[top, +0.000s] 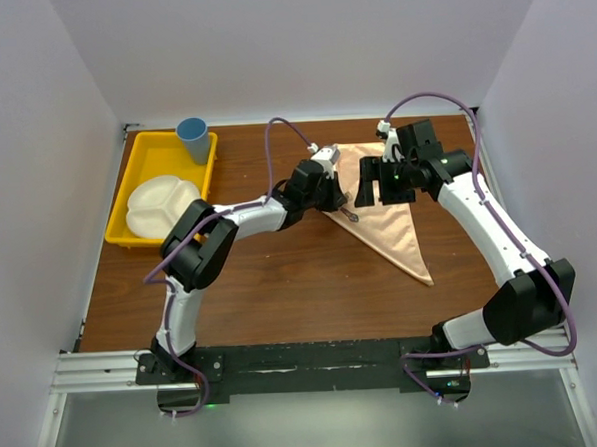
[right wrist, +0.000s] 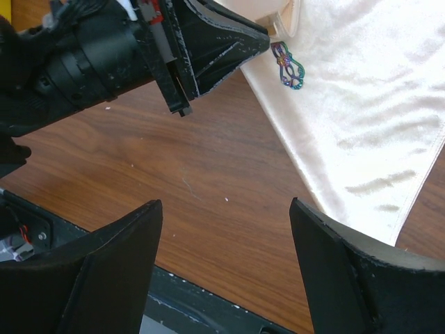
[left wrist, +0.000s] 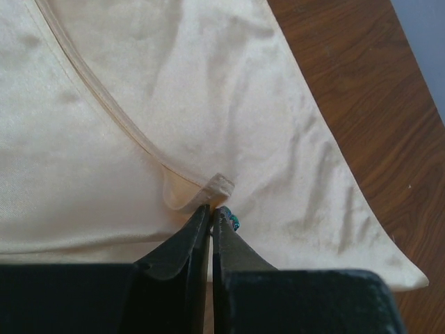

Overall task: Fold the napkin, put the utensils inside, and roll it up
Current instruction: Fold the napkin

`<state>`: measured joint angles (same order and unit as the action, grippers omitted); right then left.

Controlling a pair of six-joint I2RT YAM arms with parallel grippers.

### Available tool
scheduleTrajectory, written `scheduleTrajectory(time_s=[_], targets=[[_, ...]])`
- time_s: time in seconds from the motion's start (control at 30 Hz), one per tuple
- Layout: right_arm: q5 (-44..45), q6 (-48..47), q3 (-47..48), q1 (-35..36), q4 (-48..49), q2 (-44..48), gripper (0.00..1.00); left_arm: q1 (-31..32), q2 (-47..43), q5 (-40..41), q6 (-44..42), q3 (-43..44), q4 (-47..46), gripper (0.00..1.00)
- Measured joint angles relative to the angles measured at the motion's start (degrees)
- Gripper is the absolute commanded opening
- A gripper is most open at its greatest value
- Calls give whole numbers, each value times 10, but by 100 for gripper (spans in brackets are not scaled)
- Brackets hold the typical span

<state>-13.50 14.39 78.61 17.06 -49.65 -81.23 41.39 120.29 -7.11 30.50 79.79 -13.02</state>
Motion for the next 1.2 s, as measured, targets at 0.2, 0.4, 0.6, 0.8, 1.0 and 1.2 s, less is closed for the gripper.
scheduleTrajectory(time_s=[0.2, 0.4, 0.6, 0.8, 1.0, 1.2], targets=[[-2, 2, -5, -1, 2, 0, 79, 0, 17, -19, 0, 0, 19, 12], [-11, 4, -10, -3, 4, 0, 79, 0, 19, -32, -1, 0, 27, 14], [-13, 10, -13, -3, 7, 0, 80, 0, 19, -48, -1, -1, 35, 15], [-17, 19, -19, -6, 8, 0, 84, 0, 18, -53, -13, -7, 40, 41], [-22, 46, -29, -33, 13, -9, 83, -6, 3, -56, -10, -14, 63, 40], [-32, 52, -26, -63, 76, -105, 67, -54, -125, -66, -12, -47, 123, 41]])
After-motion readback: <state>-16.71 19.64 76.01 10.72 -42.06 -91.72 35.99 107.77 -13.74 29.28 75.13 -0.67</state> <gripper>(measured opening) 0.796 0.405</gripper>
